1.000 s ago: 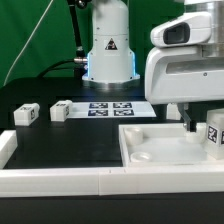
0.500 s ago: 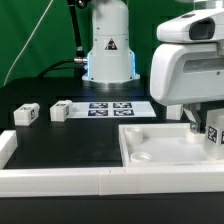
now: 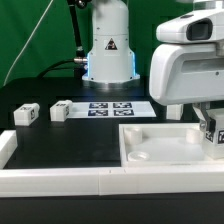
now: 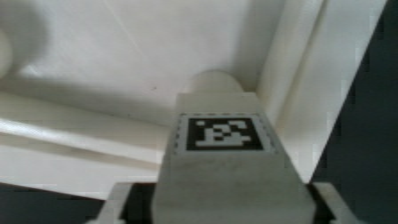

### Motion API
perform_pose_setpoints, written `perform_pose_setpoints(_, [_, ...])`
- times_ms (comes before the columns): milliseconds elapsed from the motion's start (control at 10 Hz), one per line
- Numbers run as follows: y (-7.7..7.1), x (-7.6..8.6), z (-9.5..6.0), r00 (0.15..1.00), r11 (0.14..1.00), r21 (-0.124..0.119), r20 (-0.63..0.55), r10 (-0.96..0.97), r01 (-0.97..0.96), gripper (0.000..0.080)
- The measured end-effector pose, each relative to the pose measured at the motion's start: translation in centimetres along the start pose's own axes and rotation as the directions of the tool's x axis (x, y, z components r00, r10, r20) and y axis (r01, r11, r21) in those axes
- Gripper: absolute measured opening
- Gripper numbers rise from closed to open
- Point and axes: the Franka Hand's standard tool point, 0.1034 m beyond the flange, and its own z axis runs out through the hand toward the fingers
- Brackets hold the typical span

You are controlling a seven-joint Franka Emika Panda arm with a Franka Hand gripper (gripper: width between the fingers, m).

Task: Assemble one leg

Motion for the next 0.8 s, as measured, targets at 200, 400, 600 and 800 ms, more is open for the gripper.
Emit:
perform_pose_setpoints(200, [0.02, -0.02, 0.14, 0.977, 0.977, 0.021, -0.009, 0.214, -0.214, 0.0291])
perform_pose_setpoints(400, [-0.04, -0.08, 0.2, 0.889, 0.889, 0.034, -0.033, 0.457, -0.456, 0.0291])
perform_pose_setpoints(600, [-0.02, -0.29, 0.23, 0.722, 0.723, 0.058, -0.041, 0.691, -0.688, 0.0291])
perform_pose_setpoints(800, [-0.11, -0.34, 0.33, 0.425, 0.427, 0.059, -0.039, 0.904, -0.902, 0.0292])
